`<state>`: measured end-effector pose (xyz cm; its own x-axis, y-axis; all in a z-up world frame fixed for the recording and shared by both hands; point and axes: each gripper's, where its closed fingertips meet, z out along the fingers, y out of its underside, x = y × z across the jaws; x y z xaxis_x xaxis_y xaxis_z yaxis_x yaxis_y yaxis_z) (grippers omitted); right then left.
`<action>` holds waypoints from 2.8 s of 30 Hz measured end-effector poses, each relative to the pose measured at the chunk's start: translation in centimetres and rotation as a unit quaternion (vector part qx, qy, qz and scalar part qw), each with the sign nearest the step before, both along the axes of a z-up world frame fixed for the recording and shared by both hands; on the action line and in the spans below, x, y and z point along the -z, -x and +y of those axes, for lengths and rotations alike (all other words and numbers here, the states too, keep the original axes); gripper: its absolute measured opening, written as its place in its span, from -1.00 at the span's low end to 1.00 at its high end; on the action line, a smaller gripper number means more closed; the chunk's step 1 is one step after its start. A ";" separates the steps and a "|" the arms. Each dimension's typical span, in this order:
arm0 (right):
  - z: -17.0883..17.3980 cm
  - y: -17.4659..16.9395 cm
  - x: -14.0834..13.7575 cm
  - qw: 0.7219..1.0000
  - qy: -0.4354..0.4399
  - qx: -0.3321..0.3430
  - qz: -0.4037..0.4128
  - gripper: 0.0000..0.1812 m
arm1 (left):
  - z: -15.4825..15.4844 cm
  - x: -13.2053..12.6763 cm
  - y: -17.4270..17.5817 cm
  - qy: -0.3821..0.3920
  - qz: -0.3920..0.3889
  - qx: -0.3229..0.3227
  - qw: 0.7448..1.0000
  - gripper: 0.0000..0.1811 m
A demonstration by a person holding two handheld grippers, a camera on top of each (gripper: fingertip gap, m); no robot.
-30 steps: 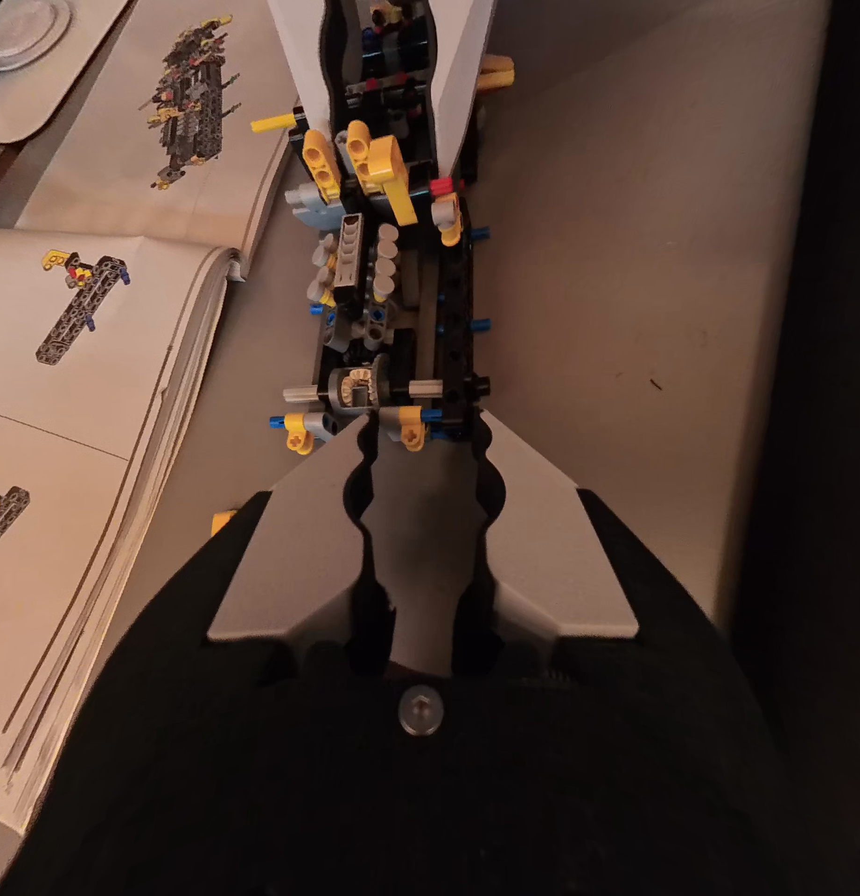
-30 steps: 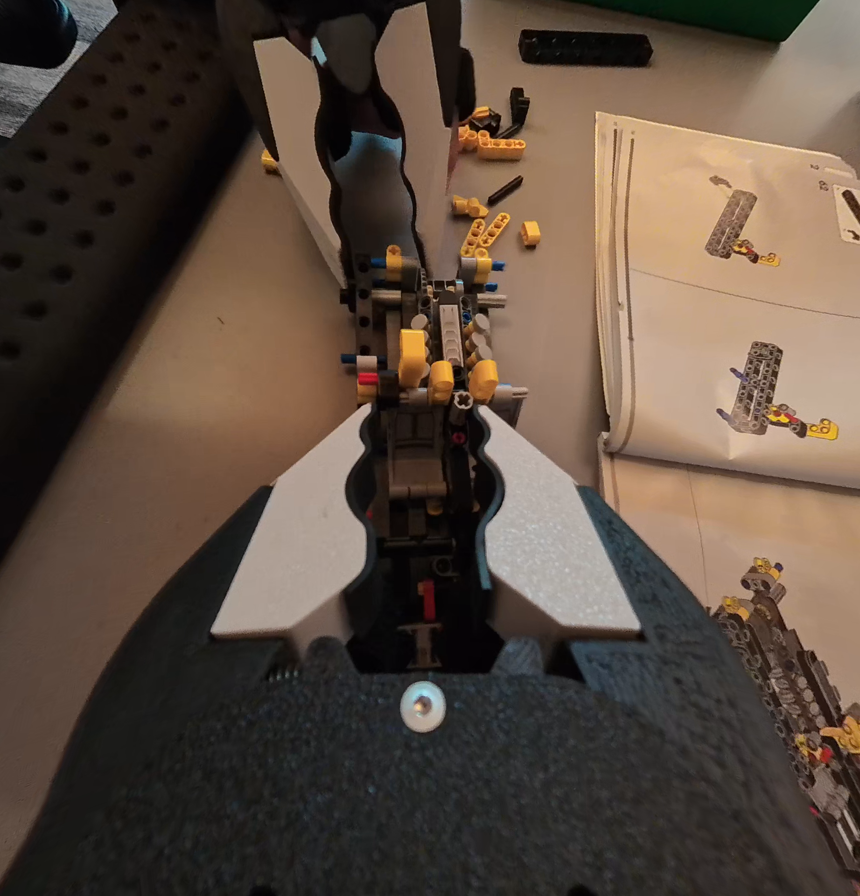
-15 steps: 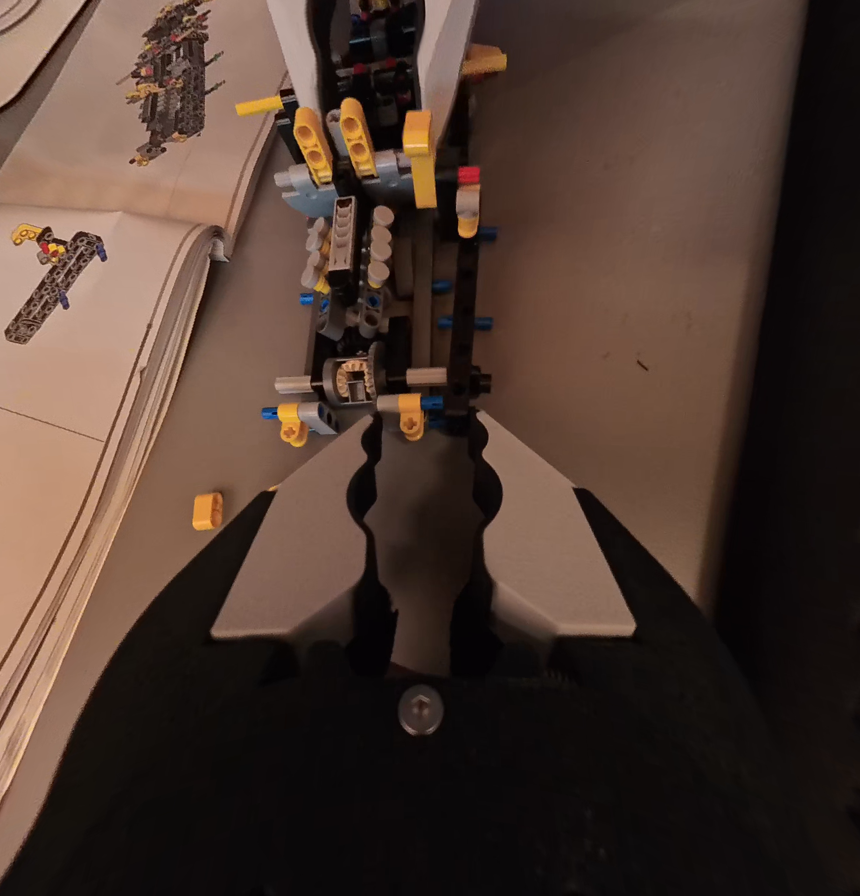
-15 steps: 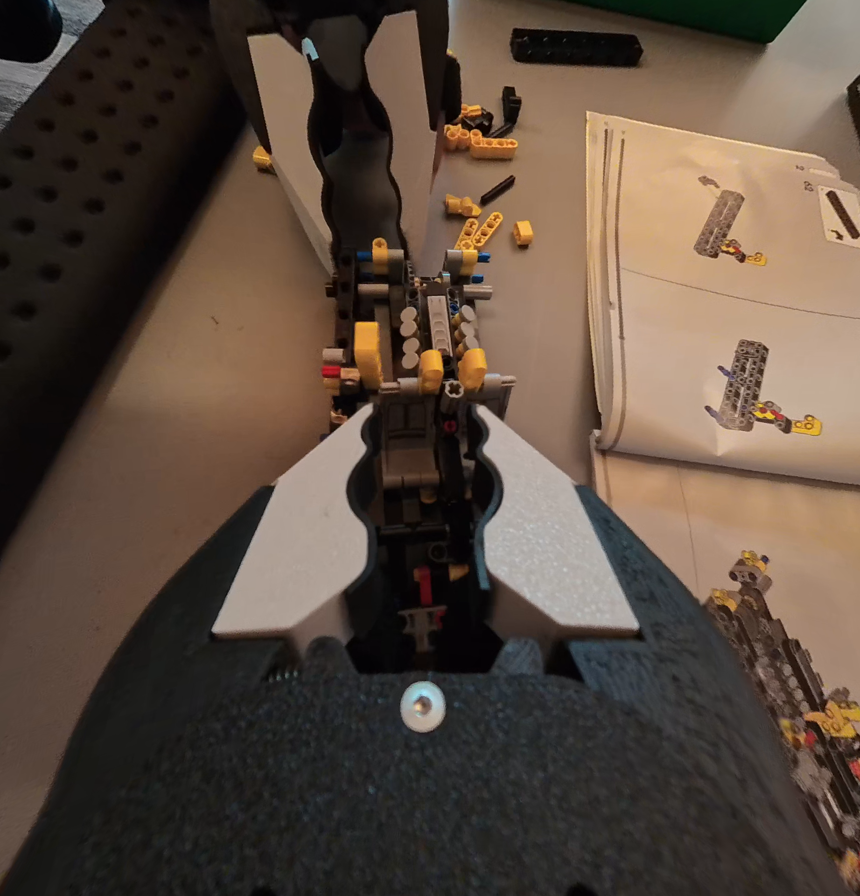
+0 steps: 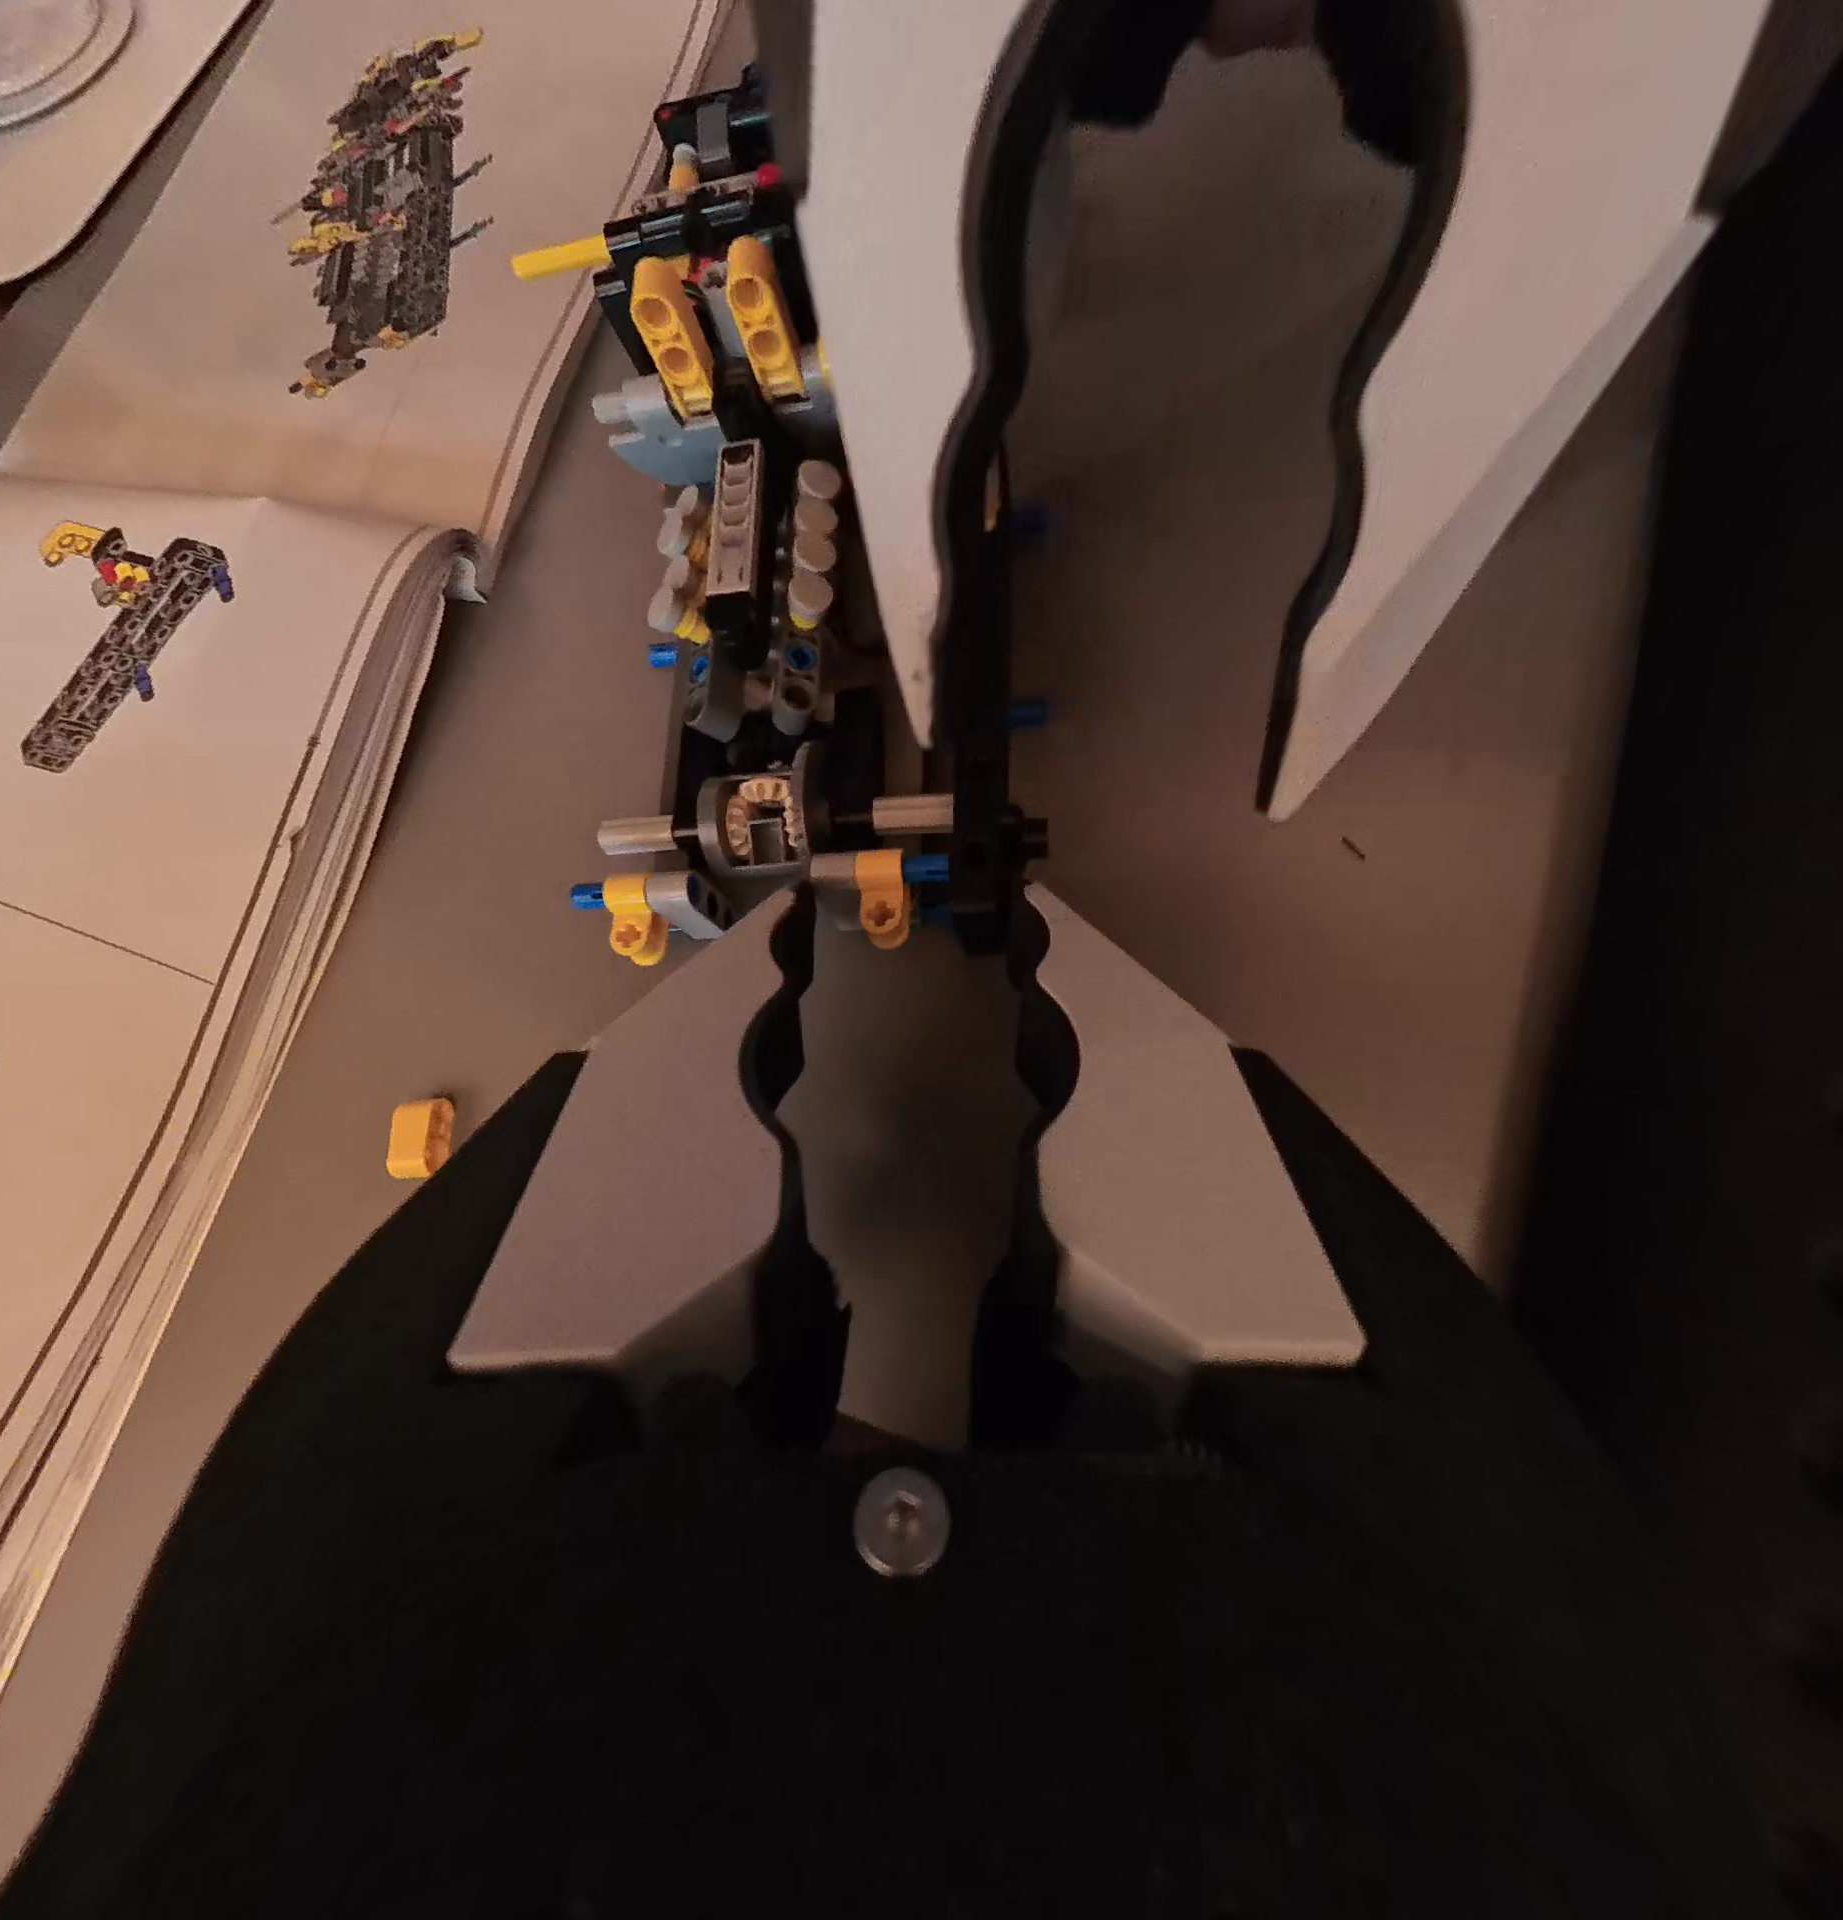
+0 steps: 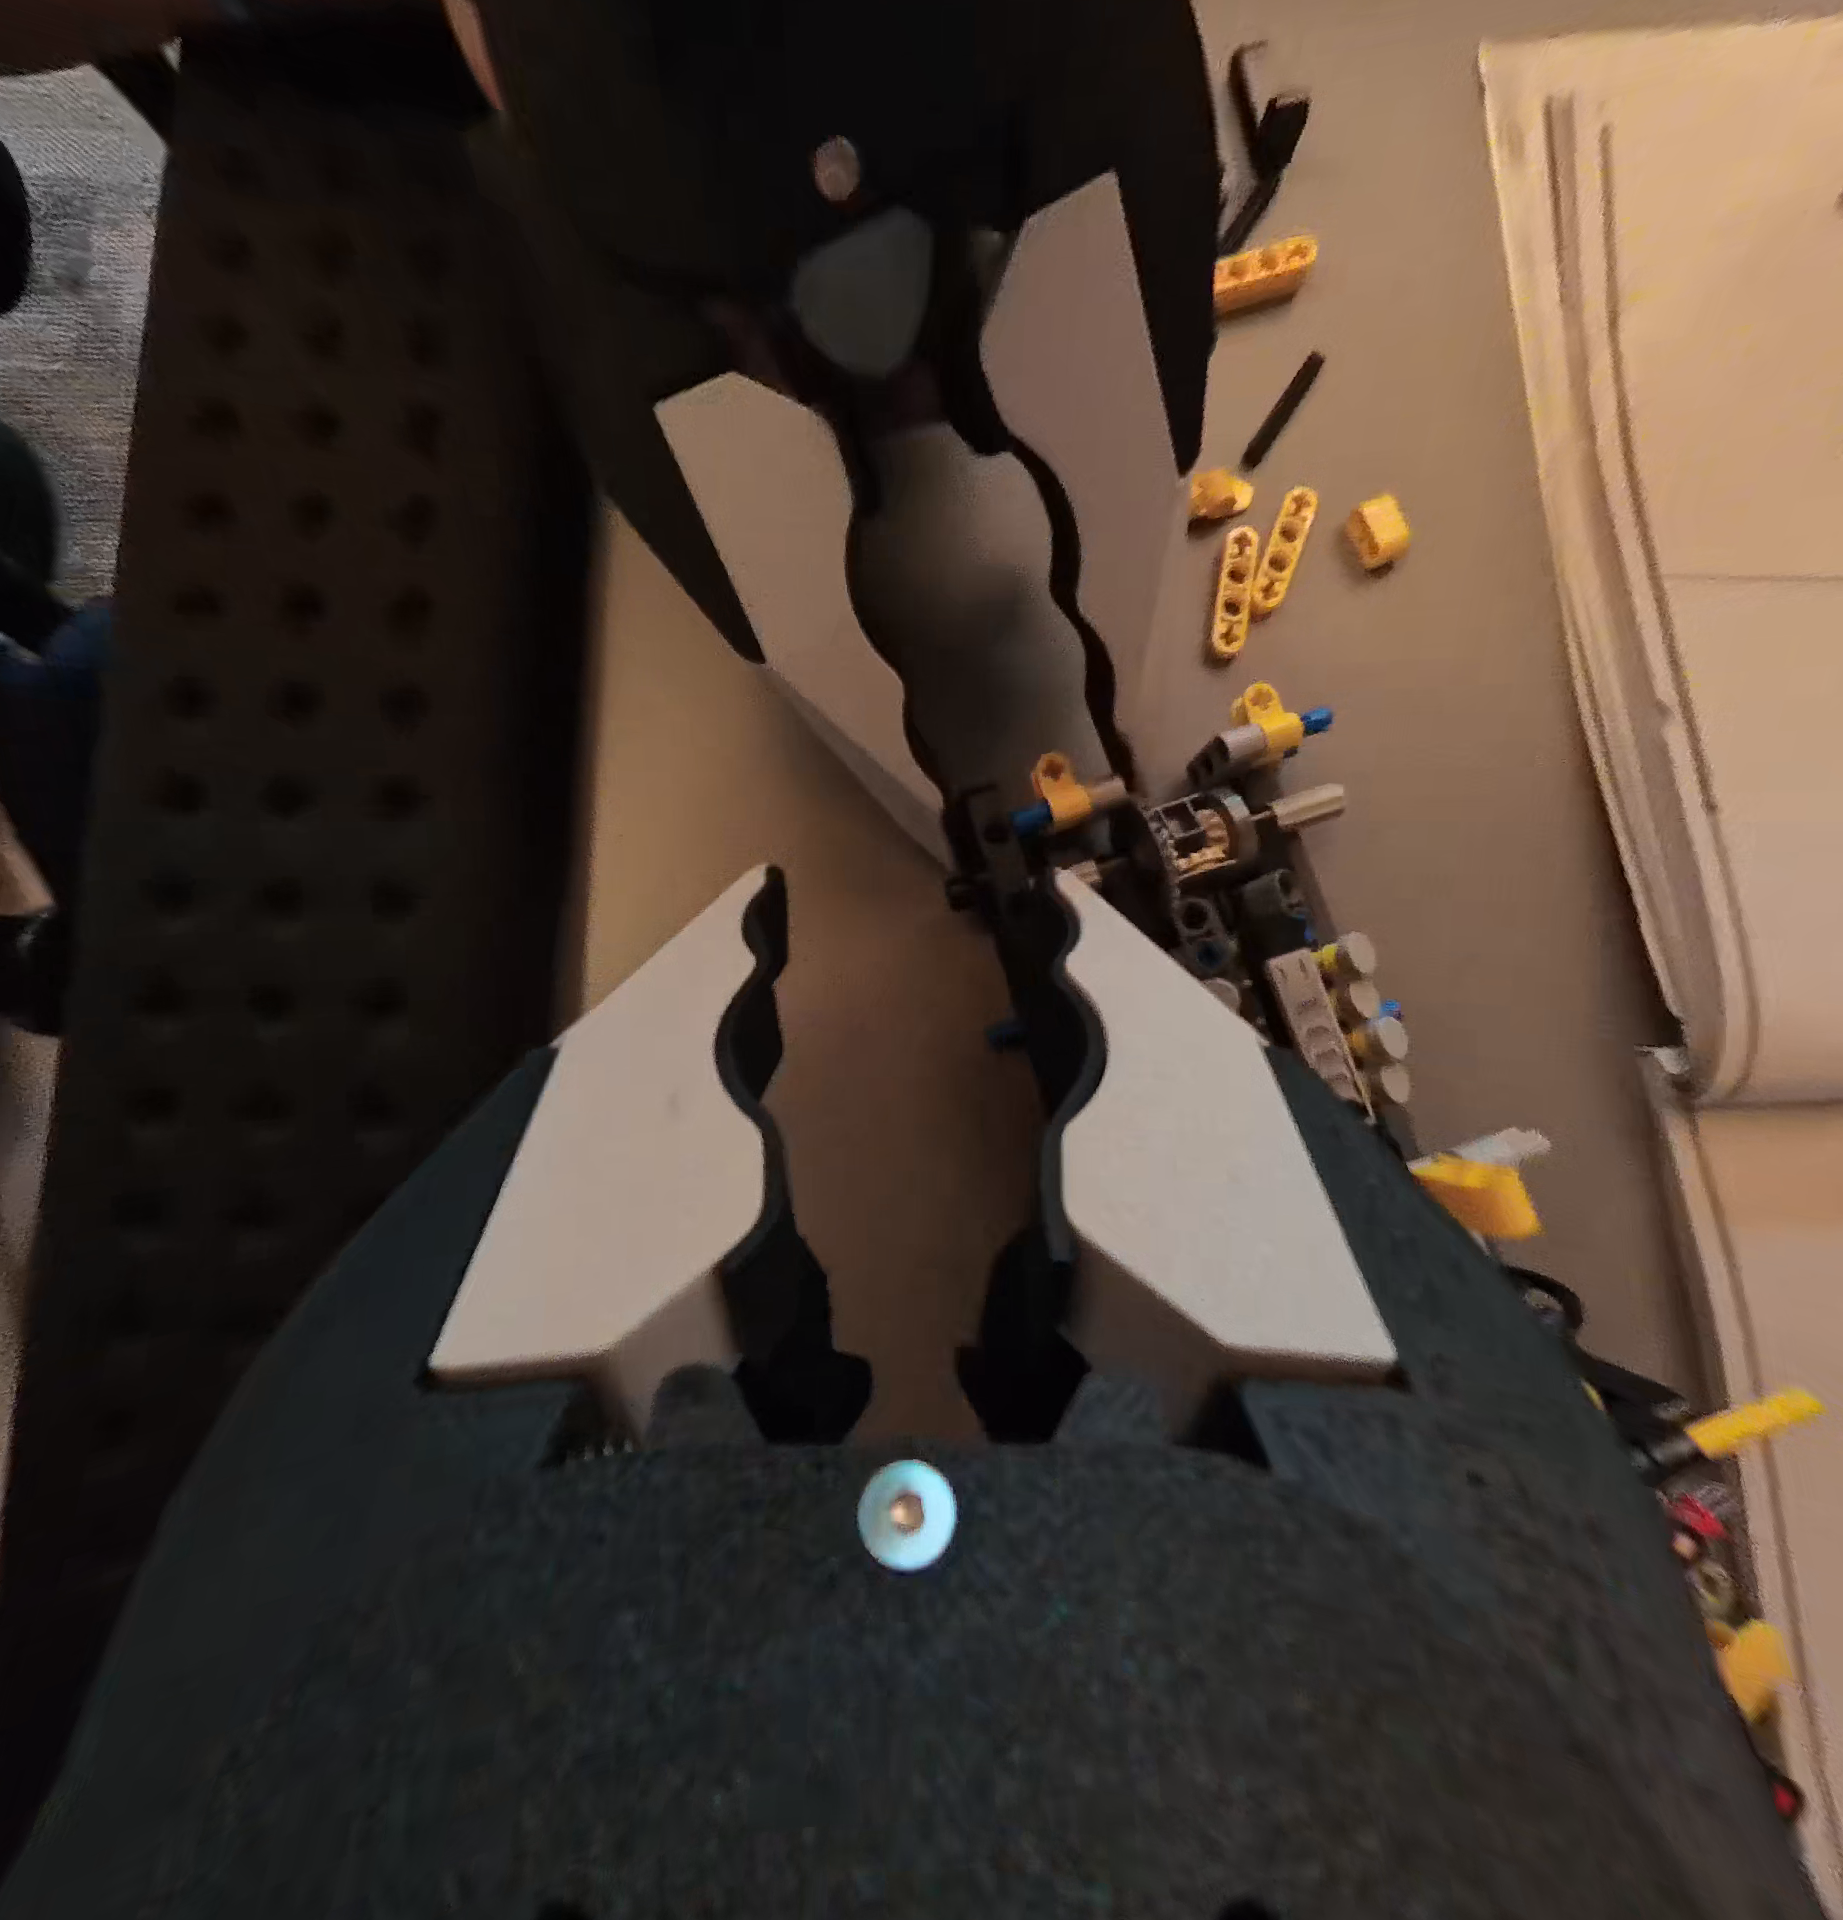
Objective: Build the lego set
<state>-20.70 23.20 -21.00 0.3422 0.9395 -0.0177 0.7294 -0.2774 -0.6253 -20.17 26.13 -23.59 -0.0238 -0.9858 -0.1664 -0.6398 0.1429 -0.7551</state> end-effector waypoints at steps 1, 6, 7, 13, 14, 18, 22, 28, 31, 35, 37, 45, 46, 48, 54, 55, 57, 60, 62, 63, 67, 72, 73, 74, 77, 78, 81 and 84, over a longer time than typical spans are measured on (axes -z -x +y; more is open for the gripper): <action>-0.1 0.3 0.2 1.000 0.016 -0.004 0.003 -0.47 | 0.0 0.0 0.0 0.001 0.000 0.000 1.000 -0.59; 0.8 0.6 0.8 0.999 -0.011 -0.015 -0.040 -0.42 | -0.1 0.0 0.0 0.015 -0.005 -0.003 1.000 -0.59; 0.9 0.7 0.8 0.999 -0.013 -0.017 -0.044 -0.42 | -0.1 0.0 0.0 0.017 -0.003 -0.001 1.000 -0.59; 1.0 0.4 1.2 0.997 -0.006 -0.021 -0.069 -0.41 | -0.3 -0.2 1.2 0.034 0.001 -0.002 0.999 -0.58; 0.9 0.6 1.2 0.997 -0.006 -0.022 -0.067 -0.41 | -0.2 -0.3 1.4 0.033 -0.001 -0.003 0.999 -0.59; 0.7 0.6 1.6 0.996 -0.006 -0.025 -0.089 -0.47 | -1.4 -0.5 1.7 0.043 -0.001 0.029 0.999 -0.90; 0.7 0.7 1.9 0.995 -0.016 -0.027 -0.100 -0.48 | -2.2 -0.4 1.3 0.057 0.003 0.037 0.998 -0.89; 0.7 0.7 2.3 0.994 -0.010 -0.032 -0.100 -0.50 | -2.0 -0.1 0.9 0.053 0.010 0.033 0.998 -0.89; 0.8 0.5 1.9 0.994 -0.019 -0.031 -0.100 -0.50 | -1.8 -0.2 1.1 0.059 0.006 0.027 0.998 -0.89; 1.5 -0.1 0.4 0.994 -0.055 -0.028 -0.095 -0.56 | -1.0 -0.6 1.4 0.053 -0.008 0.013 0.998 -0.89; 1.2 0.0 0.1 0.994 -0.051 -0.043 -0.083 -0.62 | -0.6 -1.1 1.4 0.051 -0.019 0.005 0.999 -0.89; 1.1 -1.1 1.5 0.975 -0.112 -0.091 -0.168 -0.78 | 0.6 -1.5 1.2 0.016 -0.031 -0.017 0.999 -0.82; 1.2 -1.0 1.6 0.974 -0.119 -0.094 -0.168 -0.82 | 0.8 -1.5 1.0 0.011 -0.032 -0.019 0.999 -0.81; 1.4 -1.0 1.9 0.973 -0.121 -0.094 -0.174 -0.86 | 1.0 -1.3 0.9 0.005 -0.026 -0.018 0.999 -0.80; 1.4 -0.9 2.0 0.969 -0.144 -0.100 -0.176 -0.88 | 0.5 -0.5 0.6 -0.008 -0.014 0.003 1.000 -0.90; 1.4 -0.9 1.9 0.969 -0.146 -0.100 -0.173 -0.87 | 0.5 -0.5 0.6 -0.016 -0.014 0.006 1.000 -0.91; 1.4 -0.7 1.9 0.972 -0.138 -0.097 -0.166 -0.88 | 0.4 -0.5 0.7 -0.016 -0.015 0.010 1.000 -0.91; 1.4 -0.6 1.7 0.977 -0.111 -0.091 -0.155 -0.88 | 0.1 -0.5 0.7 -0.012 -0.018 0.020 1.000 -0.92; 1.4 -0.4 1.8 0.979 -0.097 -0.094 -0.152 -0.88 | 0.1 -0.4 0.7 -0.023 -0.018 0.025 0.999 -0.92; 1.4 -0.3 1.8 0.979 -0.092 -0.096 -0.151 -0.88 | 0.0 -0.4 0.7 -0.026 -0.018 0.027 0.999 -0.92; 1.3 -0.8 1.7 0.982 -0.043 -0.100 -0.157 -0.87 | -0.1 -0.4 0.7 -0.027 -0.018 0.035 0.999 -0.92; 1.3 -0.9 1.7 0.981 0.004 -0.106 -0.165 -0.88 | -0.1 -0.4 0.7 -0.029 -0.017 0.038 0.999 -0.92; 1.3 -0.9 1.8 0.980 0.013 -0.105 -0.166 -0.88 | -0.1 -0.4 0.7 -0.028 -0.017 0.038 0.999 -0.92; 1.4 -0.9 1.9 0.980 0.022 -0.104 -0.169 -0.88 | -0.1 -0.4 0.8 -0.026 -0.016 0.038 0.999 -0.92; 1.4 -0.9 1.8 0.979 0.046 -0.105 -0.166 -0.88 | -0.1 -0.4 0.8 -0.022 -0.016 0.040 0.999 -0.92; 1.4 -0.9 1.8 0.979 0.048 -0.109 -0.163 -0.88 | -0.2 -0.5 0.8 -0.018 -0.016 0.040 0.999 -0.92; 1.4 -0.9 1.8 0.980 0.052 -0.111 -0.155 -0.88 | -0.2 -0.4 0.8 -0.013 -0.014 0.042 0.999 -0.93; 1.3 -0.8 1.8 0.982 0.048 -0.112 -0.147 -0.88 | -0.3 -0.5 0.8 0.000 -0.014 0.039 0.999 -0.93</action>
<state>-19.87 24.54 -22.76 0.1303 0.9906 -0.0416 0.9240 -0.1365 -0.3571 -20.99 25.86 -23.10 -0.0967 -0.9811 -0.1679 -0.6050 0.1919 -0.7727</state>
